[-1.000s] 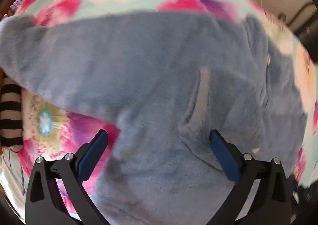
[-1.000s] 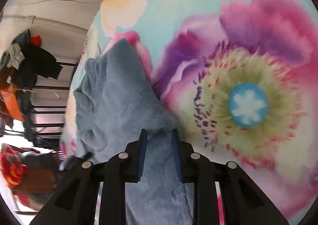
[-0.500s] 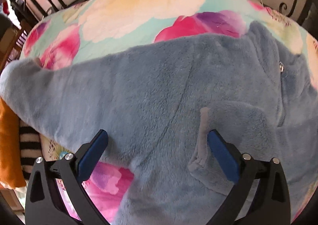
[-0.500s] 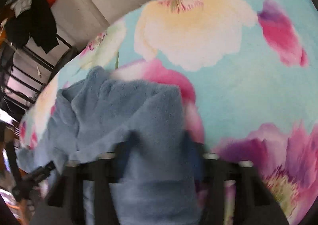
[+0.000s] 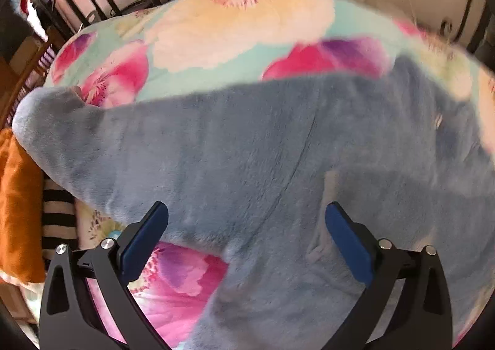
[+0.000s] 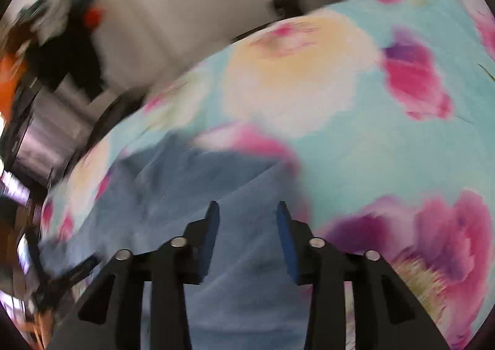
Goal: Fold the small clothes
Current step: 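Lift the sleeve with the right tool and fold it across the jacket body, then grasp the other sleeve cuff with the left tool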
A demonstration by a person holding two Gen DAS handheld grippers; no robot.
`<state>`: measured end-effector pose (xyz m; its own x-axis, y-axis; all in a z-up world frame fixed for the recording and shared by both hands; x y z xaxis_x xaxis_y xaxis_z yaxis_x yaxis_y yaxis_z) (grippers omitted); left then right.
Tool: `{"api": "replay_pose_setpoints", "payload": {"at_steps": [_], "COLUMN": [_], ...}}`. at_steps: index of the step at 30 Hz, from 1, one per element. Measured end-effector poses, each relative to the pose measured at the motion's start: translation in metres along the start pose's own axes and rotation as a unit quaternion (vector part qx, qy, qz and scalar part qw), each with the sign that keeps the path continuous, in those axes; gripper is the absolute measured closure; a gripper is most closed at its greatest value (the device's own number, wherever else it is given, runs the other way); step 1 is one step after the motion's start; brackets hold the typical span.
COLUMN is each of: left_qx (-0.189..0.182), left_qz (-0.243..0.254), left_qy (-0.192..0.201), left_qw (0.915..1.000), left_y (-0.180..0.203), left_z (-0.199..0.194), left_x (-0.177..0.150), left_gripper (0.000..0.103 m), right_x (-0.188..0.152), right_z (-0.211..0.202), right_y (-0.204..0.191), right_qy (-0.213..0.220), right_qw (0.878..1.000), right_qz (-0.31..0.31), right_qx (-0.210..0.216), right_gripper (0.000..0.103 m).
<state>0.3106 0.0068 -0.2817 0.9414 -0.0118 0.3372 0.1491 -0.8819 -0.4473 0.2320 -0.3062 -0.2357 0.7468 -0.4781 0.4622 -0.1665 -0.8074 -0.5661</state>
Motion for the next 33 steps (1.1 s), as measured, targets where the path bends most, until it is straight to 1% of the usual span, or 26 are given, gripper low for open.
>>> {"api": "replay_pose_setpoints", "payload": {"at_steps": [2, 3, 4, 5, 6, 7, 9, 10, 12, 13, 14, 15, 16, 17, 18, 20, 21, 22, 23, 24, 26, 28, 29, 31, 32, 33], "left_qx": [0.021, 0.029, 0.034, 0.024, 0.016, 0.010, -0.001, -0.003, -0.006, -0.007, -0.010, -0.014, -0.018, -0.020, -0.017, -0.012, -0.011, -0.014, -0.020, -0.031, -0.059, -0.081, -0.102, -0.129, -0.148, -0.160], "left_qz": [0.027, 0.022, 0.021, 0.023, 0.023, 0.017, 0.004, 0.000, -0.017, -0.025, -0.045, -0.058, -0.067, -0.080, -0.088, -0.110, -0.121, -0.131, -0.140, -0.153, -0.191, -0.224, -0.245, -0.281, -0.307, -0.328], "left_qy": [-0.011, -0.007, -0.010, -0.017, -0.023, -0.025, -0.025, -0.027, -0.038, -0.042, -0.048, -0.051, -0.053, -0.055, -0.055, -0.048, -0.043, -0.037, -0.034, -0.030, -0.024, -0.027, -0.030, -0.039, -0.042, -0.042], "left_qw": [0.9994, 0.9993, 0.9992, 0.9993, 0.9994, 0.9995, 0.9997, 0.9996, 0.9991, 0.9988, 0.9978, 0.9969, 0.9962, 0.9951, 0.9944, 0.9927, 0.9917, 0.9906, 0.9894, 0.9872, 0.9796, 0.9709, 0.9638, 0.9502, 0.9391, 0.9301], "left_y": [0.002, -0.001, -0.003, -0.006, -0.009, -0.017, -0.037, -0.047, -0.070, -0.082, -0.101, -0.113, -0.123, -0.137, -0.150, -0.175, -0.186, -0.197, -0.200, -0.209, -0.217, -0.223, -0.227, -0.237, -0.244, -0.250], "left_z": [0.013, 0.013, 0.013, 0.011, 0.008, 0.004, 0.002, 0.005, 0.010, 0.014, 0.017, 0.019, 0.020, 0.022, 0.025, 0.029, 0.032, 0.035, 0.034, 0.040, 0.039, 0.040, 0.043, 0.050, 0.054, 0.056], "left_x": [-0.011, -0.013, -0.015, -0.018, -0.018, -0.019, -0.021, -0.019, -0.020, -0.020, -0.020, -0.018, -0.016, -0.015, -0.012, -0.005, 0.001, 0.009, 0.013, 0.021, 0.034, 0.042, 0.048, 0.054, 0.057, 0.058], "left_gripper": [0.004, 0.004, 0.004, 0.004, 0.004, 0.004, 0.004, 0.004, 0.004, 0.004, 0.004, 0.004, 0.004, 0.004, 0.004, 0.004, 0.004, 0.004, 0.004, 0.005, 0.005, 0.005, 0.005, 0.006, 0.007, 0.013], "right_x": [-0.020, -0.032, -0.052, -0.061, -0.063, -0.058, -0.049, -0.044, -0.044, -0.057, -0.076, -0.093, -0.102, -0.108, -0.109, -0.100, -0.093, -0.085, -0.082, -0.080, -0.079, -0.080, -0.080, -0.080, -0.083, -0.085], "right_z": [0.012, 0.020, 0.030, 0.037, 0.036, 0.031, 0.016, 0.008, 0.002, 0.009, 0.015, 0.022, 0.031, 0.032, 0.029, 0.017, 0.008, -0.003, -0.013, -0.025, -0.041, -0.048, -0.047, -0.040, -0.040, -0.041], "right_y": [-0.010, -0.010, -0.001, 0.006, 0.008, 0.004, -0.007, -0.017, -0.030, -0.030, -0.024, -0.016, -0.009, -0.003, -0.001, -0.006, -0.012, -0.022, -0.030, -0.041, -0.055, -0.070, -0.075, -0.082, -0.081, -0.082], "right_qy": [-0.036, -0.058, -0.100, -0.124, -0.121, -0.107, -0.090, -0.077, -0.075, -0.103, -0.145, -0.179, -0.200, -0.204, -0.199, -0.174, -0.158, -0.138, -0.125, -0.111, -0.095, -0.087, -0.086, -0.093, -0.097, -0.100], "right_qw": [0.999, 0.998, 0.994, 0.990, 0.990, 0.990, 0.990, 0.991, 0.991, 0.990, 0.985, 0.980, 0.976, 0.975, 0.976, 0.982, 0.986, 0.990, 0.992, 0.993, 0.993, 0.992, 0.992, 0.991, 0.991, 0.991], "right_qz": [-0.022, -0.031, -0.039, -0.045, -0.056, -0.069, -0.085, -0.096, -0.098, -0.088, -0.074, -0.062, -0.054, -0.050, -0.050, -0.035, -0.022, -0.003, 0.011, 0.027, 0.037, 0.037, 0.036, 0.033, 0.033, 0.035], "right_qx": [-0.002, -0.011, -0.035, -0.045, -0.047, -0.053, -0.060, -0.054, -0.049, -0.047, -0.047, -0.055, -0.065, -0.072, -0.073, -0.064, -0.048, -0.021, 0.001, 0.030, 0.063, 0.081, 0.085, 0.087, 0.086, 0.086], "right_gripper": [0.058, 0.054, 0.054, 0.054, 0.056, 0.056, 0.052, 0.046, 0.018, 0.015, 0.015, 0.015, 0.015, 0.017, 0.019, 0.020, 0.020, 0.020, 0.020, 0.020, 0.020, 0.020, 0.020, 0.020, 0.020, 0.020]}}
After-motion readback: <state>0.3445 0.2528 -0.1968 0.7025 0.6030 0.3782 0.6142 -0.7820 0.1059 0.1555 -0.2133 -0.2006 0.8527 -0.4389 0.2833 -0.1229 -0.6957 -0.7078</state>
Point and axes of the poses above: each gripper's, at about its wrist camera, not at the fingertips, and z roughly the way its jaws point, y to its right, x to its top, the point moved 10 cm from there along z, roughly the way its jaws point, and after that the axes turned 14 degrees about x, right-handed, at the moved point
